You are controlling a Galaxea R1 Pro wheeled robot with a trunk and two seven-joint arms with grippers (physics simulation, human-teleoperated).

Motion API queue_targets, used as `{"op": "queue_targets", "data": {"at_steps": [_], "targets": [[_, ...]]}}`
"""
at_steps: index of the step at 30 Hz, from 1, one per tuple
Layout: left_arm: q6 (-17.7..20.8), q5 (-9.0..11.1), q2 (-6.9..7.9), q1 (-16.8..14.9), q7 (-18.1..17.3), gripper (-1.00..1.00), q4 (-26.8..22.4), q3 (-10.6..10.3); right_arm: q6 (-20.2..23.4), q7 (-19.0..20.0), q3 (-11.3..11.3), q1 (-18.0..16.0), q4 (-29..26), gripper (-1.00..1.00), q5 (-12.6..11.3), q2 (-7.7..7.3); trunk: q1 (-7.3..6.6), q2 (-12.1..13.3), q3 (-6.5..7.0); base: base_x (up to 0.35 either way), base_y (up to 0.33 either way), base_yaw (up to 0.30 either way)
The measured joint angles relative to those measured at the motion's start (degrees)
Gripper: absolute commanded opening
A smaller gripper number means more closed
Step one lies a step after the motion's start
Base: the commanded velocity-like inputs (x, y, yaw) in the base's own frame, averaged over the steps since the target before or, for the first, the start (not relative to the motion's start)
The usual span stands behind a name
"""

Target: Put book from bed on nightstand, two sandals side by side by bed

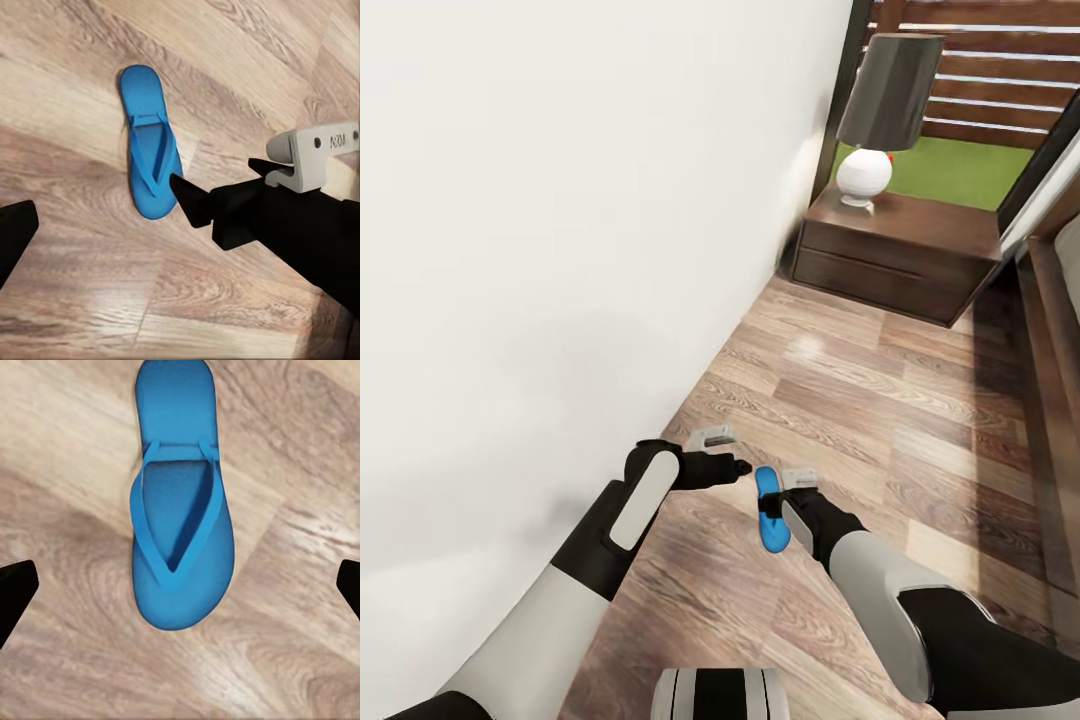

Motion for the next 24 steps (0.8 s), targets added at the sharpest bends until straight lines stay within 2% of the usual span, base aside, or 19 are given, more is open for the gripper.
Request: {"op": "queue_targets", "data": {"at_steps": [2,7,19,24], "targets": [[0.1,1.3,0.06,-0.1,0.0,1.0,0.0,0.0,0.0,0.0,0.0,-0.1,-0.4,1.0,0.0,0.01,0.05,0.0,-0.44,0.0,0.0,0.0],[0.2,2.3,0.1,-0.2,0.1,1.0,-0.1,0.0,0.0,0.0,0.0,-0.2,-1.3,1.0,0.0,0.01,0.18,-0.1,-1.55,0.0,0.0,0.0],[0.3,3.0,0.21,-0.3,0.3,1.0,-0.1,0.0,-0.4,0.0,0.0,-0.7,-2.3,1.0,0.0,0.01,0.49,-0.3,-4.21,0.0,0.0,0.0],[0.3,2.8,0.33,-0.2,0.4,1.0,-0.2,0.0,-1.9,0.0,0.0,-0.7,-2.3,1.0,0.0,0.01,0.48,-0.3,-4.22,0.0,0.0,0.0]]}}
